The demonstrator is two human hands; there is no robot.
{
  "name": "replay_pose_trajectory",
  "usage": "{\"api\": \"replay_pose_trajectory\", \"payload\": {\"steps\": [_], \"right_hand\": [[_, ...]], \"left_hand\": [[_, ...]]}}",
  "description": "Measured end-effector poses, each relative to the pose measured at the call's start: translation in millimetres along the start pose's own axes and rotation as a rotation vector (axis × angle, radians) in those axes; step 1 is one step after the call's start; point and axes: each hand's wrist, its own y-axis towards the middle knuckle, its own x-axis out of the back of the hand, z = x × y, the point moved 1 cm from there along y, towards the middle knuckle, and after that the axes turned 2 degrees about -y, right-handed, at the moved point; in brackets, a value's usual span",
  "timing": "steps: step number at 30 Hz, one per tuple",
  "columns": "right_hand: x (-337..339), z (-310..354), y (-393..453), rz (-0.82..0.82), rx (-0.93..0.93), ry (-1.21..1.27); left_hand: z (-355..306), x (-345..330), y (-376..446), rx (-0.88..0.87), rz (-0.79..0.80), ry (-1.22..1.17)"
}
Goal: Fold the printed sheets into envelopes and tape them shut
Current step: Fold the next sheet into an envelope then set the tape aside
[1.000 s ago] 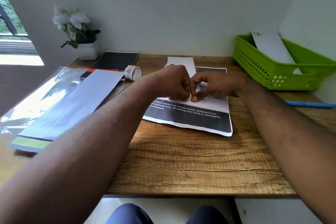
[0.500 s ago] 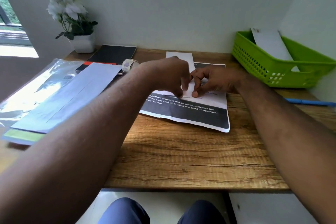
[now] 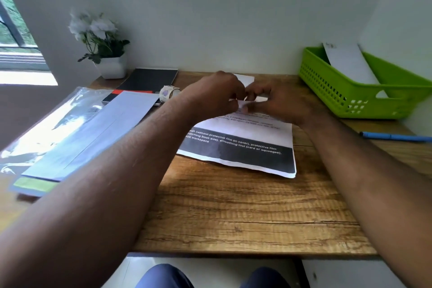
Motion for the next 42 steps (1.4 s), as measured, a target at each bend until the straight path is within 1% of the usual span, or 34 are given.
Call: {"api": "replay_pose_trajectory", "payload": {"steps": [1, 3, 6, 7, 10, 11, 12, 13, 14, 15, 16, 17, 19, 21, 22, 24, 25, 27, 29, 30, 32, 33, 34, 35, 37, 39, 40, 42], "right_hand": [[-1, 3, 0, -0.081, 0.061, -0.015], [-2, 7, 3, -0.179, 0.173, -0.102], [2, 7, 8, -0.285, 0.327, -0.374], [5, 7, 10, -0.32, 0.369, -0.421], [18, -2, 11, -0.428, 0.37, -0.464], [22, -9, 10, -0.47, 0.347, -0.462], [26, -17, 7, -0.511, 0.304, -0.41], [28, -25, 5, -0.555, 0.225, -0.302], [29, -34, 4, -0.601, 0.111, -0.162], [28, -41, 4, -0.642, -0.033, -0.023], [25, -48, 5, -0.663, -0.181, 0.109], [22, -54, 6, -0.652, -0.301, 0.233], [18, -59, 8, -0.594, -0.462, 0.46], [17, -60, 8, -0.543, -0.56, 0.669], [18, -59, 7, -0.535, -0.587, 0.728], [18, -59, 6, -0.527, -0.601, 0.733], [18, -60, 6, -0.52, -0.594, 0.711], [15, -62, 8, -0.523, -0.584, 0.671], [15, -63, 9, -0.547, -0.586, 0.695], [17, -62, 10, -0.556, -0.595, 0.728], [21, -63, 8, -0.565, -0.618, 0.827], [22, -64, 7, -0.562, -0.63, 0.852], [22, -65, 5, -0.555, -0.632, 0.818], [22, -66, 4, -0.54, -0.617, 0.712], [19, -68, 3, -0.454, -0.522, 0.381], [15, -68, 3, -0.296, -0.432, 0.039], [13, -67, 3, -0.229, -0.415, -0.096], [13, -62, 4, -0.157, -0.396, -0.246]], "left_hand": [[-1, 0, 0, -0.004, -0.013, 0.007], [-3, 0, 2, -0.004, -0.038, 0.031], [-4, 2, 3, -0.029, -0.126, 0.066], [-3, 3, 3, -0.047, -0.169, 0.075], [3, 7, 1, -0.117, -0.362, 0.052], [6, 8, 0, -0.13, -0.459, 0.009], [10, 10, -1, -0.136, -0.58, -0.064], [14, 12, -2, -0.134, -0.716, -0.172], [16, 15, -3, -0.114, -0.841, -0.318], [19, 18, -3, -0.067, -0.923, -0.486], [21, 20, -3, -0.017, -0.956, -0.657], [22, 22, -3, 0.028, -0.966, -0.808], [26, 21, -4, 0.12, -0.962, -1.033], [32, 15, -6, 0.245, -0.938, -1.221], [35, 12, -7, 0.322, -0.92, -1.303], [40, 8, -9, 0.467, -0.892, -1.426], [41, 9, -10, 0.512, -0.887, -1.487], [44, 13, -11, 0.521, -0.889, -1.655], [50, 15, -10, 0.512, -0.868, -1.797], [54, 14, -9, 0.532, -0.831, -1.811], [58, 7, -8, 0.641, -0.697, -1.705], [59, 3, -9, 0.719, -0.616, -1.574], [59, 0, -10, 0.794, -0.549, -1.404], [60, -3, -11, 0.843, -0.5, -1.248], [57, -6, -12, 0.847, -0.402, -1.075], [53, -9, -13, 0.829, -0.316, -0.947], [52, -11, -13, 0.813, -0.29, -0.839], [53, -14, -13, 0.758, -0.239, -0.617]]}}
